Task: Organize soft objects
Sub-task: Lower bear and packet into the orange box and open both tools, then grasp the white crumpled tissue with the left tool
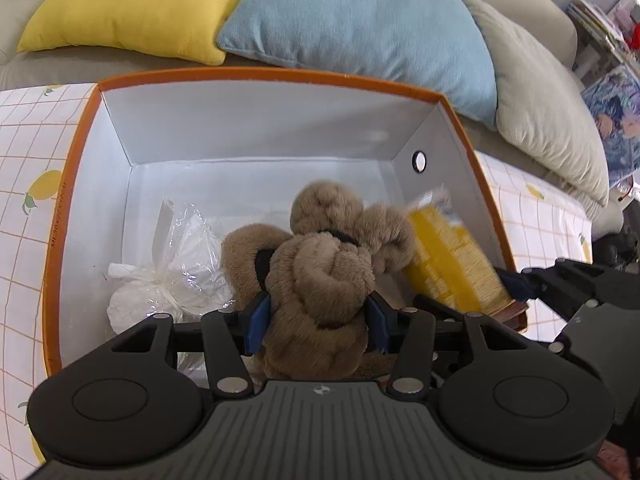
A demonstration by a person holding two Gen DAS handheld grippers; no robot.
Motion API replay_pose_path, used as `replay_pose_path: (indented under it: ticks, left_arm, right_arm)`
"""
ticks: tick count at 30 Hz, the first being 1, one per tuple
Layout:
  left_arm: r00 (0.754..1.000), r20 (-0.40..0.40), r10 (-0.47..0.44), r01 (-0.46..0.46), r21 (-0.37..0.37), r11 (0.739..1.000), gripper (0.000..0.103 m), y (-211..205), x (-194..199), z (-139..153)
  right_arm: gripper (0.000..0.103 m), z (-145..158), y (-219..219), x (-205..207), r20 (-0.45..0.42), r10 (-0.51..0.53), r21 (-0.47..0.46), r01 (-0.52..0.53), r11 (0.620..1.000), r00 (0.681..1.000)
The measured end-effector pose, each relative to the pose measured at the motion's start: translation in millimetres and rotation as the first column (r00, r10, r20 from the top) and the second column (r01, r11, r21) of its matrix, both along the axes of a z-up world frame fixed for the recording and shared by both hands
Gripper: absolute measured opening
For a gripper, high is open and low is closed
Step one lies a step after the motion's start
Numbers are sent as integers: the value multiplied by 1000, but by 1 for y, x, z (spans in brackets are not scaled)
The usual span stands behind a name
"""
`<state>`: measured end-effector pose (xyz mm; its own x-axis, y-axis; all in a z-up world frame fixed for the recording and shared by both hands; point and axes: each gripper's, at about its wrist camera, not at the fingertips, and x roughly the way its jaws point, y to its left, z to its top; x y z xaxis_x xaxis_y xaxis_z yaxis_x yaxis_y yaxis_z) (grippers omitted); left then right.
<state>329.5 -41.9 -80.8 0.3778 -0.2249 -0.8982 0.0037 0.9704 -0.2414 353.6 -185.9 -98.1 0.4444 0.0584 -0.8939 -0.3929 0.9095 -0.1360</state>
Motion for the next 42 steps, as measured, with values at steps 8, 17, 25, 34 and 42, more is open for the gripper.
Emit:
replay_pose_path:
  ticks: [8, 17, 25, 34, 42]
  left_arm:
    - [998, 65, 18, -17, -19, 1000, 76, 4, -4, 18]
    - [956, 284, -77, 73, 27, 997, 76, 1, -46, 62]
    - [891, 423, -168, 148, 79, 986, 76, -2, -102, 94]
    - [849, 467, -247, 233, 90, 968, 76, -7, -161, 88]
    - [843, 440, -309, 281, 129, 951, 70, -18, -192, 69]
  right_arm:
    - [59, 13, 3, -8, 57, 9, -23, -8, 1000, 998]
    - [65, 48, -5, -44, 159, -12, -6, 13, 1000, 987]
    - [67, 74, -18, -103, 244, -53, 74, 36, 997, 968]
    - [83, 68, -37, -179, 309, -107, 150, 63, 987, 945]
    - [84, 45, -54, -235, 297, -272, 181, 226, 957, 915]
